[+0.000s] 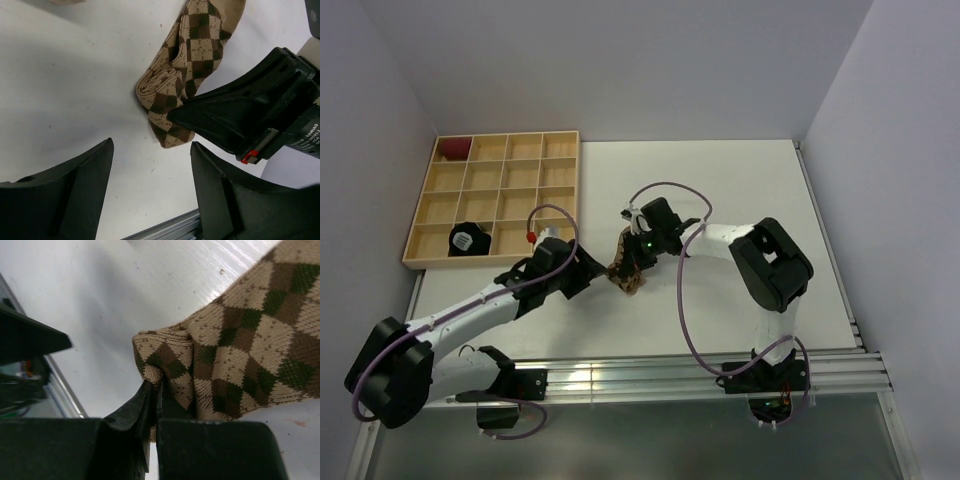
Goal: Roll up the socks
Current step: Roll the sock at the center of the board.
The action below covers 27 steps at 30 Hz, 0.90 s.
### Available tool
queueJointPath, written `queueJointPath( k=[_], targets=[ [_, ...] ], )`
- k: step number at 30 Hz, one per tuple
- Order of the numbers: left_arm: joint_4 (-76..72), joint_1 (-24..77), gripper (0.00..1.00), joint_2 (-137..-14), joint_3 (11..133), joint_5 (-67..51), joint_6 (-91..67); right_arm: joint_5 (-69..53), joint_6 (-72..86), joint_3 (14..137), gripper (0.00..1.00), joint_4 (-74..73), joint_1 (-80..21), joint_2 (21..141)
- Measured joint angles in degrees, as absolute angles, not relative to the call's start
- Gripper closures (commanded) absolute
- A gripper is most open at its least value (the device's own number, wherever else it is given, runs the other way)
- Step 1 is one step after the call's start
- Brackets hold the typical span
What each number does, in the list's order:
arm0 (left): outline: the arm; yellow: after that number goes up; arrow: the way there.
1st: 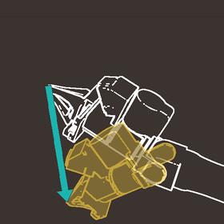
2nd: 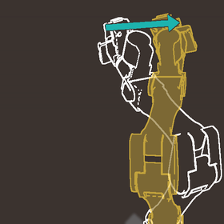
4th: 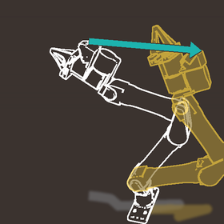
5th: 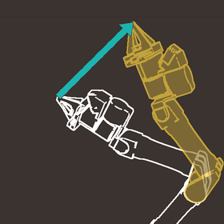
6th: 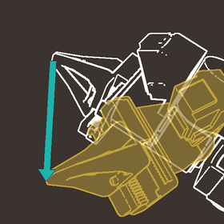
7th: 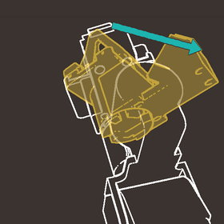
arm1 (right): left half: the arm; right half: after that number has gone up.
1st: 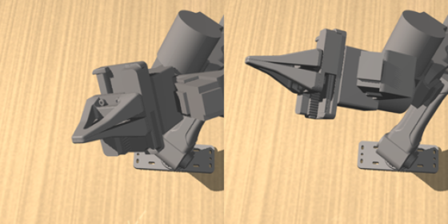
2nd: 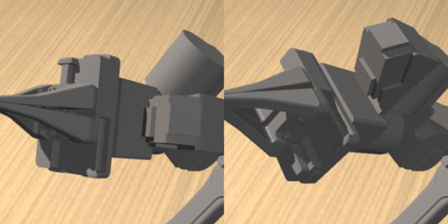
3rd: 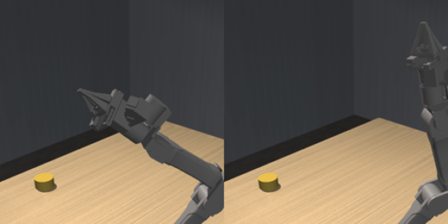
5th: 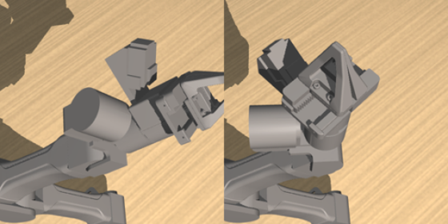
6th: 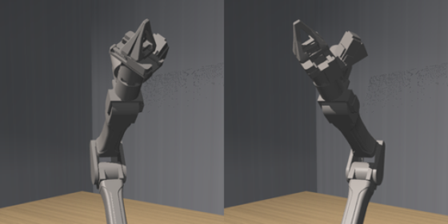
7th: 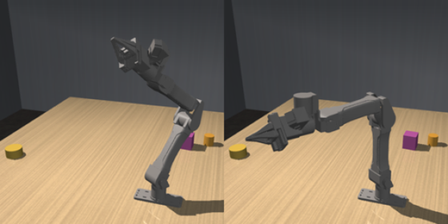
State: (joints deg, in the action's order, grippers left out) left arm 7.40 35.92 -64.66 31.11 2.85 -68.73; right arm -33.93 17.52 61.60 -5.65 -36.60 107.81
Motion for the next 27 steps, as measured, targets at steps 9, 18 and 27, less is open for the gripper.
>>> queueJointPath(
  k=[9, 18, 27],
  targets=[
    [-1.08, 36.34, 0.35, -76.16, 31.27, 2.48, -71.24, -40.97, 30.15, 60.07, 1.00, -0.89, -32.38, 110.32],
    [-8.64, 36.32, 0.35, -83.90, 31.94, 2.76, -75.53, -43.40, 35.75, 57.71, 1.00, 5.21, -31.86, 111.28],
    [-13.32, 36.32, 0.41, -85.43, 32.03, 4.38, -76.31, -44.25, 36.56, 57.71, 1.00, 6.44, -31.81, 111.92]
  ],
)
